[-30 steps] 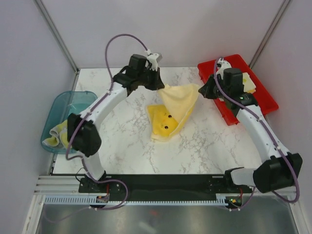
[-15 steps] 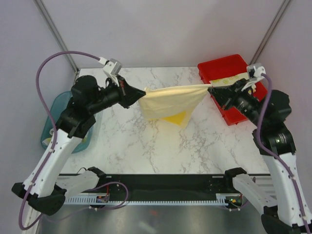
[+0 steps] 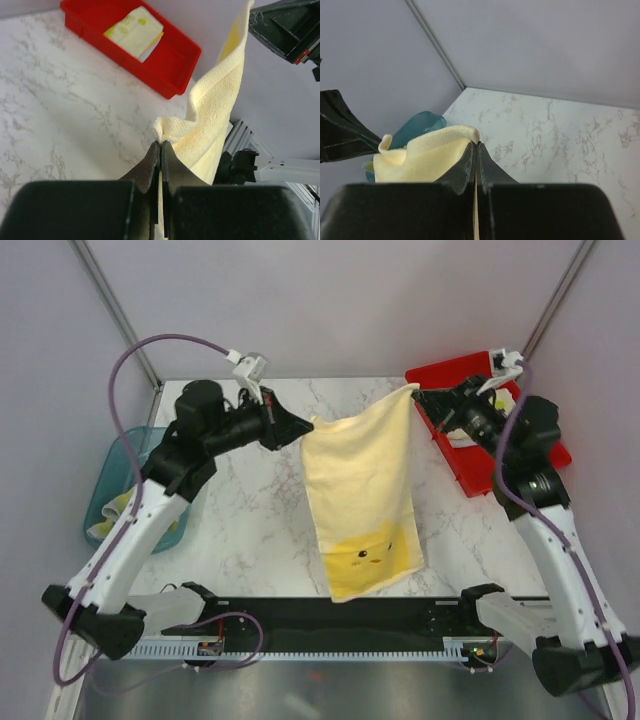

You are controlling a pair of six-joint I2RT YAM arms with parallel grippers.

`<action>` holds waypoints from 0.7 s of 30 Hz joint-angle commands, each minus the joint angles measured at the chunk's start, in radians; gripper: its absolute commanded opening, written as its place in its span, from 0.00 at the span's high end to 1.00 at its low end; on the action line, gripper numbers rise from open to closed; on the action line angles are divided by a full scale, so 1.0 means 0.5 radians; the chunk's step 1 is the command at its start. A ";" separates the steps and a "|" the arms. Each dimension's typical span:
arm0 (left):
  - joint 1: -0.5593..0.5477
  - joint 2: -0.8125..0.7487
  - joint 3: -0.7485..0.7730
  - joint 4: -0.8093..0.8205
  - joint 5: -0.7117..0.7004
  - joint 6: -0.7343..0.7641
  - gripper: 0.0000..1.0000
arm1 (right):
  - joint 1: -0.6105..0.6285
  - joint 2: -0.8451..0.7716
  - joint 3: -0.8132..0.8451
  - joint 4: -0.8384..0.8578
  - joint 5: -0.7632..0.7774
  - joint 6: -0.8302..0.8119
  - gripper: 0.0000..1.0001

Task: Fold and stack the towels
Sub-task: Flatten out the crumpled towel

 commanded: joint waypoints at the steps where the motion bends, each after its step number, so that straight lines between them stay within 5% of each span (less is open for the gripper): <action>1: 0.048 0.301 -0.010 -0.036 -0.019 -0.057 0.98 | -0.011 0.334 -0.115 0.280 0.134 -0.030 1.00; 7: 0.271 0.853 -0.010 0.004 -0.019 -0.033 0.98 | -0.005 1.076 -0.161 0.796 0.079 0.043 1.00; 8: 0.314 0.945 0.027 0.374 -0.724 -0.042 0.98 | -0.005 1.180 -0.134 0.839 0.088 0.061 1.00; 12: 0.511 1.592 0.406 0.372 -0.471 -0.069 0.98 | -0.005 1.805 0.169 1.094 -0.019 0.227 1.00; 19: 0.637 2.253 1.008 0.357 -0.314 0.053 0.98 | -0.008 2.537 0.808 1.117 -0.020 0.445 1.00; 21: 0.661 2.418 1.204 0.320 -0.308 0.072 0.96 | -0.008 2.702 1.062 1.030 -0.019 0.427 0.86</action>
